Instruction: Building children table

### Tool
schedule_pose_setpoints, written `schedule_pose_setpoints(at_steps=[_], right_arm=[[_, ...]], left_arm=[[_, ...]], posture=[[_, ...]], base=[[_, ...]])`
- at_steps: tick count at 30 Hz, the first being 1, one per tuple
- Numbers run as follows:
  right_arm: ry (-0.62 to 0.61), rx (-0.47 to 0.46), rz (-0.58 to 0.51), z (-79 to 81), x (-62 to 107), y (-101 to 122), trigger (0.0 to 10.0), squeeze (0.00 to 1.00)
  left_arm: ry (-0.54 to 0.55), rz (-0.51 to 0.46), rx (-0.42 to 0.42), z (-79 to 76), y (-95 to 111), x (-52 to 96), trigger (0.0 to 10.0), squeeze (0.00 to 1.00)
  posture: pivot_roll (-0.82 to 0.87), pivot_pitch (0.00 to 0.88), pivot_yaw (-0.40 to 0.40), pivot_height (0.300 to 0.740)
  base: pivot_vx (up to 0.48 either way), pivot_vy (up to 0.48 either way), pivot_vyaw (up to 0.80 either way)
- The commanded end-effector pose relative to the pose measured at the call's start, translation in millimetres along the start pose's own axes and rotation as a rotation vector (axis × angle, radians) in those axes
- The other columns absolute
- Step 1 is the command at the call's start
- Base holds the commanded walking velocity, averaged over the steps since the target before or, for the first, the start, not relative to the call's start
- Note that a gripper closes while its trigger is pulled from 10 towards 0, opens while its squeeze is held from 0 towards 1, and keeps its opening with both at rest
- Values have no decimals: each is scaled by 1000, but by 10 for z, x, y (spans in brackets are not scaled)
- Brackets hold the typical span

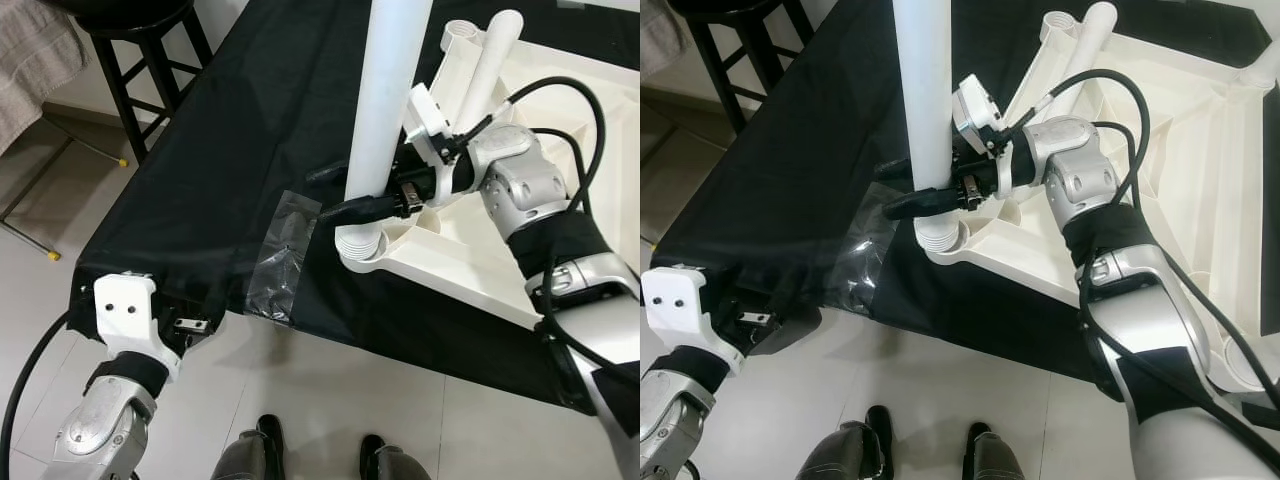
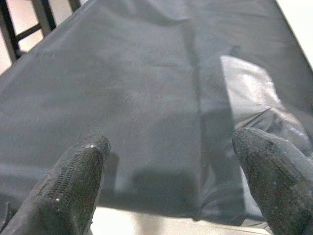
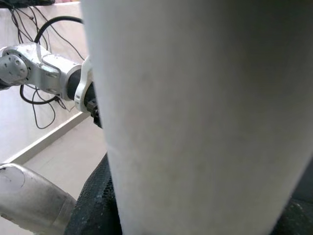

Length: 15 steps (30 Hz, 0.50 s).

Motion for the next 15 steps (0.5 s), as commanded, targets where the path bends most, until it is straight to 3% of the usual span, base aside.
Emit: schedule_pose_setpoints(at_steps=[1,15], right_arm=[[17,-56,33,46,6,-153,10000,0],[14,-78,63,100,184,-135,10000,0]], left_arm=[[-46,13,8,-64,-5,32,10000,0],[-100,1,3,-139,35,42,10000,0]], posture=[[91,379,-24,740],[95,359,-20,740]], base=[[0,0,0],[0,0,0]])
Point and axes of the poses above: a point about 5 cm out from each wrist's last joint towards the gripper, its own x axis pointing back from the gripper into the wrist, its own y axis along the axis of the wrist's last joint, z = x × y, the point moved 3 cm from there along -x, pointing out of the wrist towards the gripper, and after that the axes turned 3 degrees about -x, right-handed, at the moved point
